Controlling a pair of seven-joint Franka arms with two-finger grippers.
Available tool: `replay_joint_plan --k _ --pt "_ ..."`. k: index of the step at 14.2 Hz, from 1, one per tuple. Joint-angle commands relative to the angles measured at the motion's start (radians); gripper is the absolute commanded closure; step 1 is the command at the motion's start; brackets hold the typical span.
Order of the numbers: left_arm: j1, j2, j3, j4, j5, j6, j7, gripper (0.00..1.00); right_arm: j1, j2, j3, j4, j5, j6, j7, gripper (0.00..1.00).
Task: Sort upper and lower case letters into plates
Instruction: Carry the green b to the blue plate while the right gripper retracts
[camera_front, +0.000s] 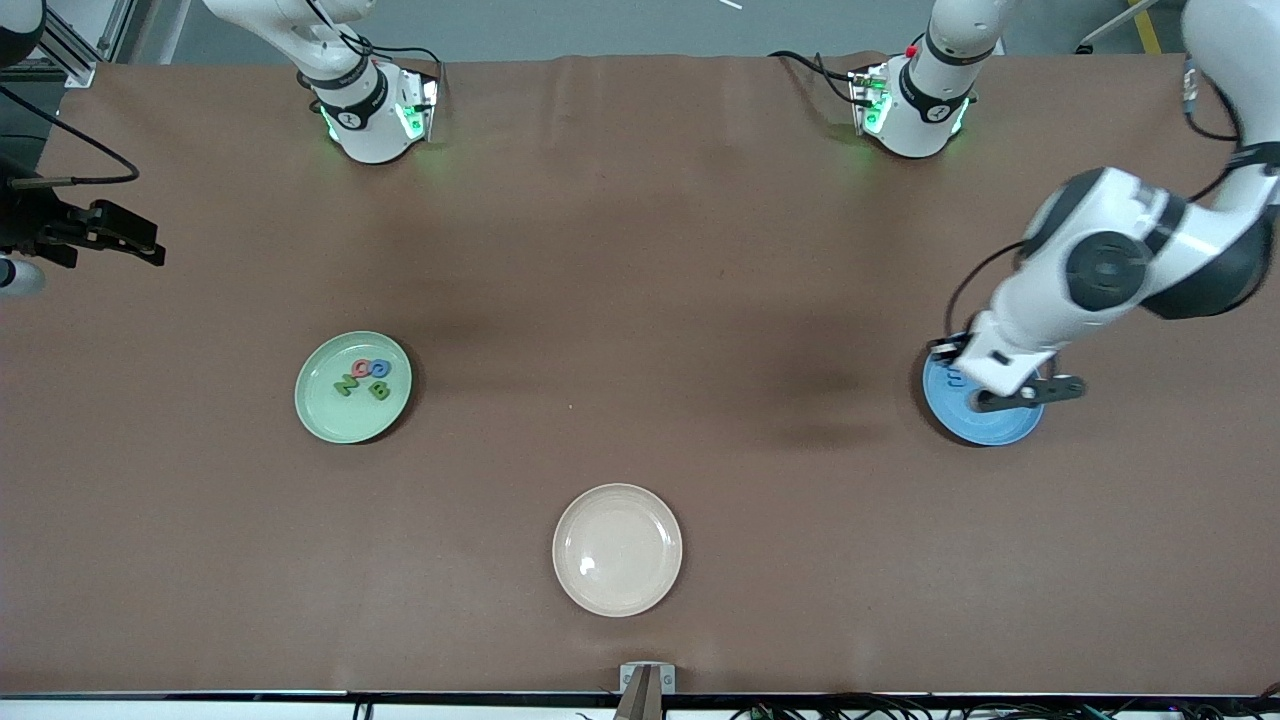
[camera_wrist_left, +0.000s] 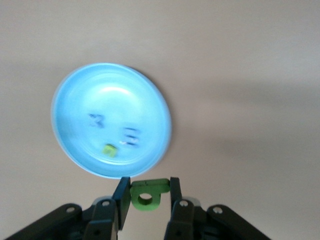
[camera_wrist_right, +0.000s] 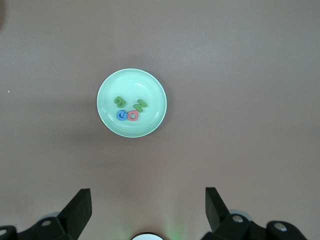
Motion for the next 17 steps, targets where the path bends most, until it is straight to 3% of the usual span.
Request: replay_joint_plan --k 1,4,8,14,17 --pt "0.068 0.013 -0.015 -0.078 0.027 0.089 0.112 0.84 -0.013 -0.033 0.008 -0.036 0.000 0.015 -0.012 0.00" --pt "0.077 0.042 0.083 -0.172 0.177 0.277 0.105 0.84 -0.015 -0.035 0.018 -0.036 0.000 0.015 -0.012 0.00" --pt "0.039 0.133 0.170 -0.157 0.315 0.318 0.119 0.84 -0.012 -0.035 0.016 -0.036 0.000 0.024 -0.012 0.00" --pt "-0.171 0.151 0.348 -0.092 0.332 0.368 0.125 0.84 -0.015 -0.030 0.015 -0.008 -0.001 0.041 -0.010 0.00" --pt "-0.170 0.151 0.373 -0.092 0.332 0.390 0.175 0.84 -0.012 -0.026 0.013 0.016 -0.006 0.040 -0.010 0.00"
